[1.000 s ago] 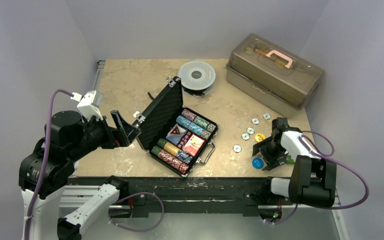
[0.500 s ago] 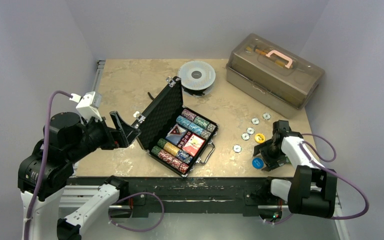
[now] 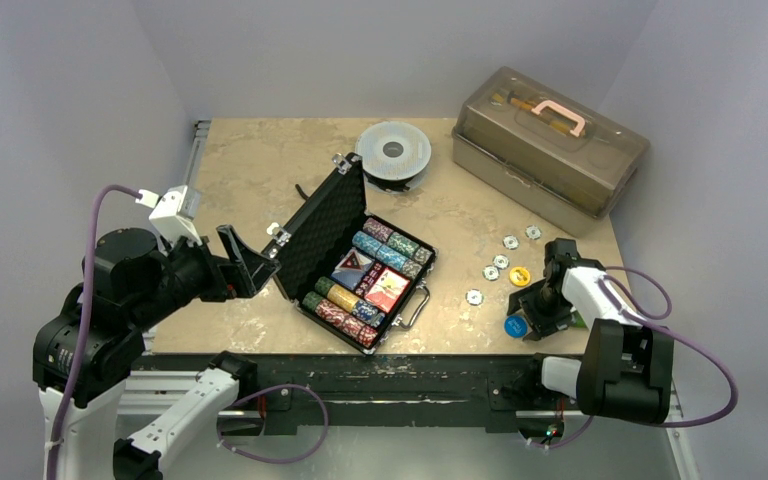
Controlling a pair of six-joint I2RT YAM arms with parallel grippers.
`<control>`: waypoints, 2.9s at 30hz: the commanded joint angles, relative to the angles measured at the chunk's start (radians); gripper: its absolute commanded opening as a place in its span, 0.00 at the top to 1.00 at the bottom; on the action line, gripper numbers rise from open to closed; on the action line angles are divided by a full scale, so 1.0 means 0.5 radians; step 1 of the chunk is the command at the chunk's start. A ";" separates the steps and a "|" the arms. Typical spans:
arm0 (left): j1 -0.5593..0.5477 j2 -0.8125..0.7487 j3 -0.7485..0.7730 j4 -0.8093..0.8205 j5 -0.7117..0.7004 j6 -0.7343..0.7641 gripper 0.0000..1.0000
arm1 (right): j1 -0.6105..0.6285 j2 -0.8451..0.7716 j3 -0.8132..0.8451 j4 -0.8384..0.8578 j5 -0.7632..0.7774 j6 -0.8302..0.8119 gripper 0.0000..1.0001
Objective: Pack up texas hold em set
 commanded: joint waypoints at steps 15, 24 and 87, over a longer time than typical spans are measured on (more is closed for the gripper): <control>-0.013 -0.061 -0.024 0.025 0.013 -0.051 0.14 | 0.096 0.048 -0.001 0.159 0.053 0.085 0.61; -0.012 -0.048 -0.019 0.033 0.030 -0.047 0.14 | 0.242 -0.056 0.231 0.099 0.102 -0.037 0.71; -0.013 -0.020 0.034 -0.037 0.072 0.040 0.14 | 2.057 1.317 1.685 0.166 0.465 -0.639 0.77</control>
